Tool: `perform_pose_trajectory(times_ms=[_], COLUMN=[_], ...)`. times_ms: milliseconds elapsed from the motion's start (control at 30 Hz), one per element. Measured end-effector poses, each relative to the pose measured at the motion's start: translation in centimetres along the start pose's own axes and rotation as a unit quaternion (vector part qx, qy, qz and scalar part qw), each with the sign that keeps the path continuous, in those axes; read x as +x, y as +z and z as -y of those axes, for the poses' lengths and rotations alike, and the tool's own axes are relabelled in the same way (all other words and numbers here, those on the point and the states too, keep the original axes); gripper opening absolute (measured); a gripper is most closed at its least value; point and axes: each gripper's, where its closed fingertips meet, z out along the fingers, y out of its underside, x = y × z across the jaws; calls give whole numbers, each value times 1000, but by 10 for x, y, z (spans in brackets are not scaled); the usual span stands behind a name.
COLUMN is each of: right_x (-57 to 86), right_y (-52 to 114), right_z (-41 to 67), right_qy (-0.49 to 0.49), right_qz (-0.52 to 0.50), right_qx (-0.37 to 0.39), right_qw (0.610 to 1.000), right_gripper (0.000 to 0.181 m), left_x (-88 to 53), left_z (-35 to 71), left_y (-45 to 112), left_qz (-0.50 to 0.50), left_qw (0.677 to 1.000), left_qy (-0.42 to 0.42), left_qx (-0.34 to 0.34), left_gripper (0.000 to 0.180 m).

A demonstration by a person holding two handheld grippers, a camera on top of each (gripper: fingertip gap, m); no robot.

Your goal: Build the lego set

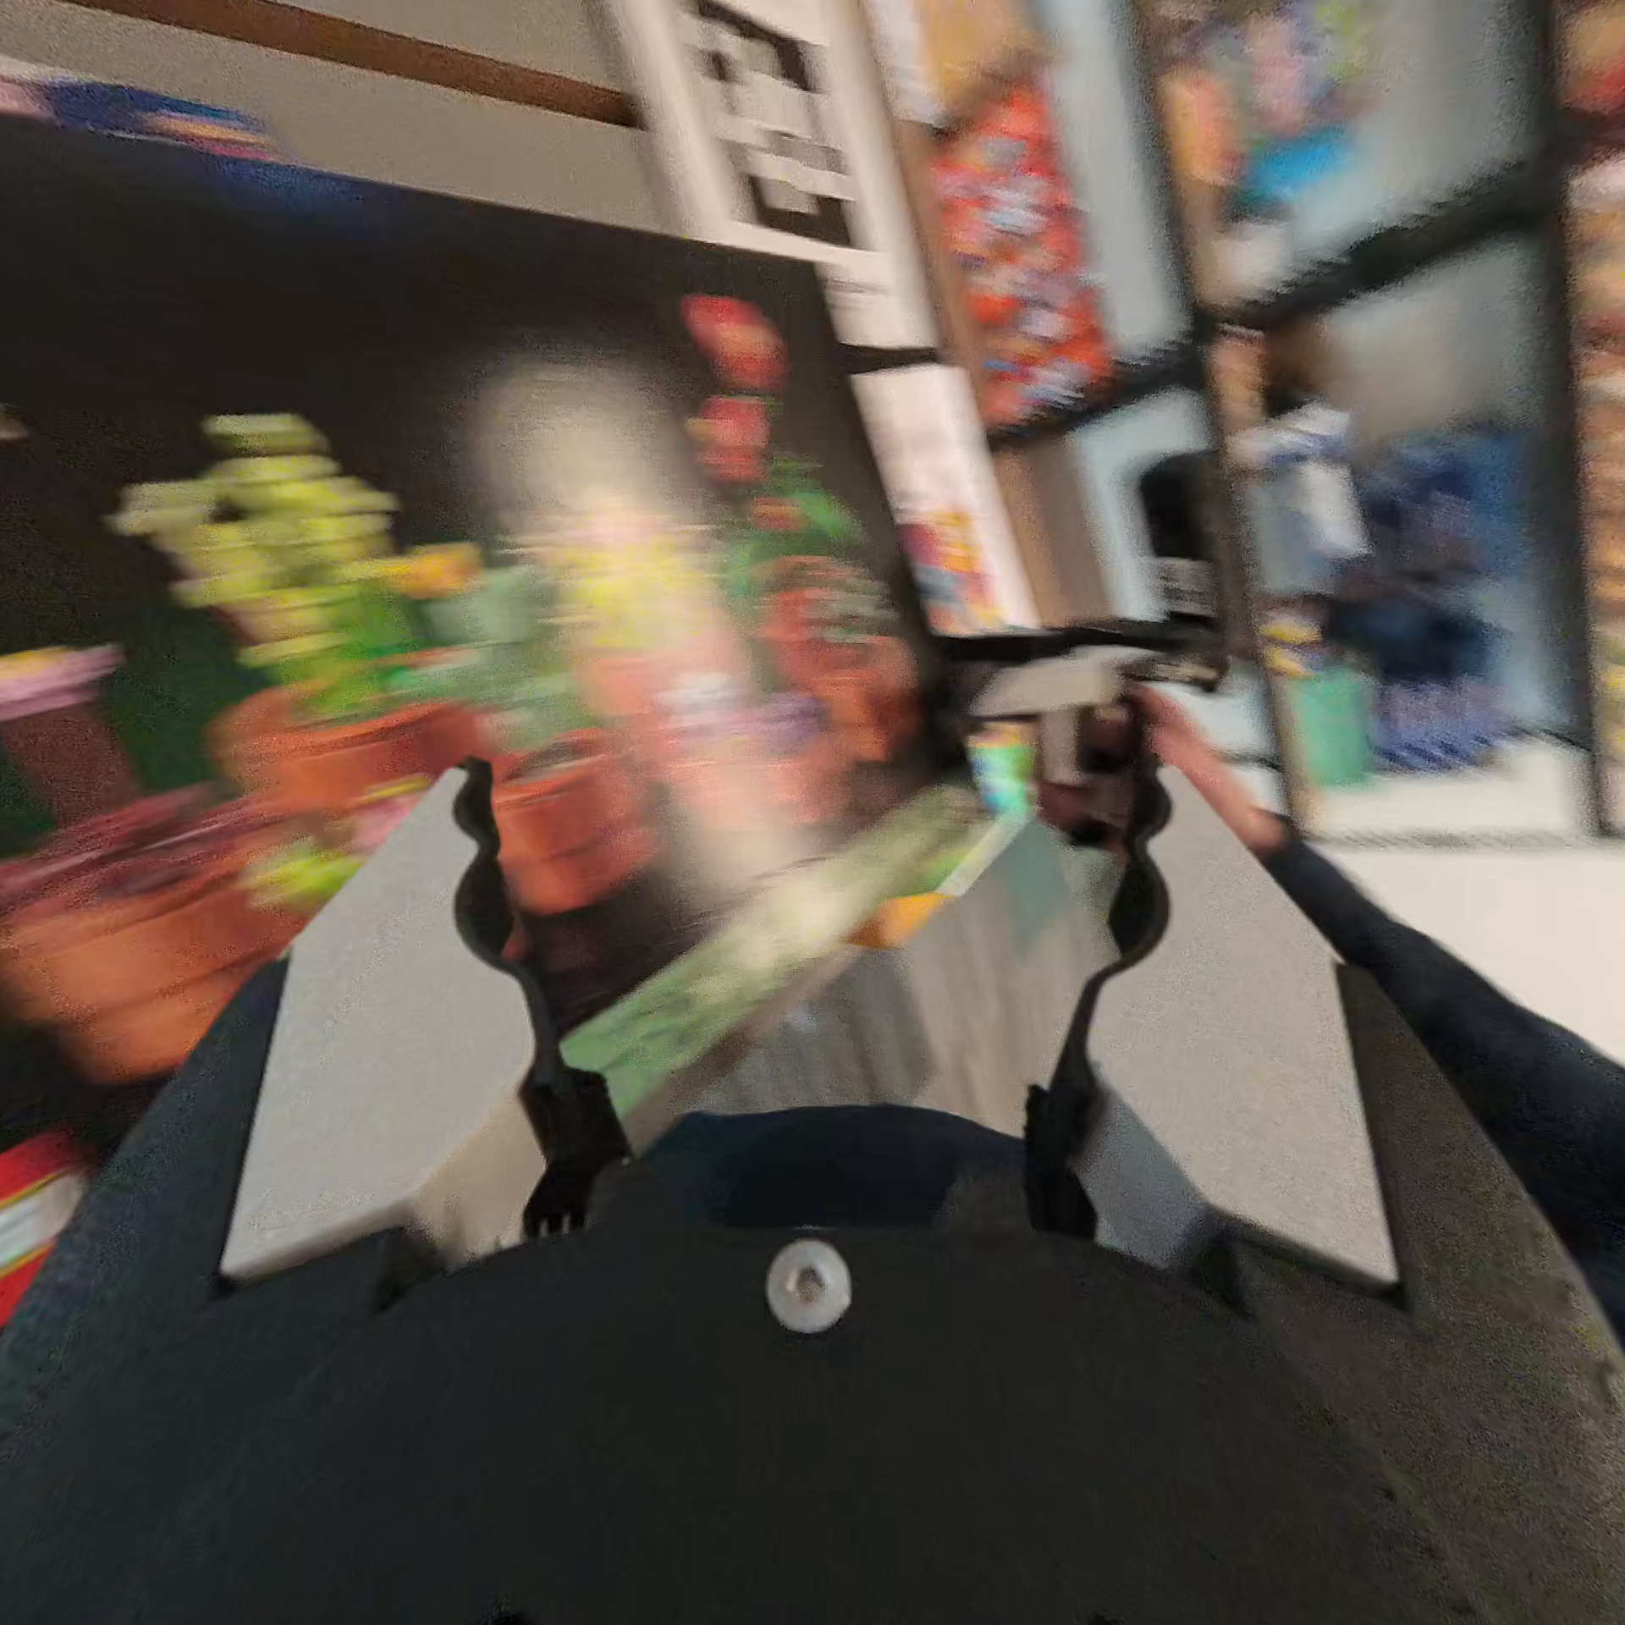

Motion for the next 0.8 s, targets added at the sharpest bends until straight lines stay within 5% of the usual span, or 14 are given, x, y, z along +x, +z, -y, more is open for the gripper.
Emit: perform_pose_trajectory(times_ms=[133,167,267,400,600,800], right_x=[4,7,11,16,16,18], right_y=[18,19,20,17,19,15], right_z=[0,-1,-1,-3,-15,-20], right_qy=[15,13,25,32,48,34], right_qz=[-14,-23,-24,-34,-33,-64], right_qx=[-6,-10,-11,-14,-5,-10], right_qw=[1000,1000,999,999,998,997], right_gripper=[112,108,104,92,97,99], left_x=[-115,-124,-135,-144,-155,-140], left_z=[-20,-19,-15,-16,-65,-73], left_y=[-32,-37,-43,-50,-22,-8], left_qz=[182,192,204,263,161,156], left_qw=[982,981,978,963,969,968], left_qy=[-38,-30,-31,10,-119,-82], left_qx=[-21,-13,-22,-56,-145,-180], left_gripper=[153,136,131,158,150,159])
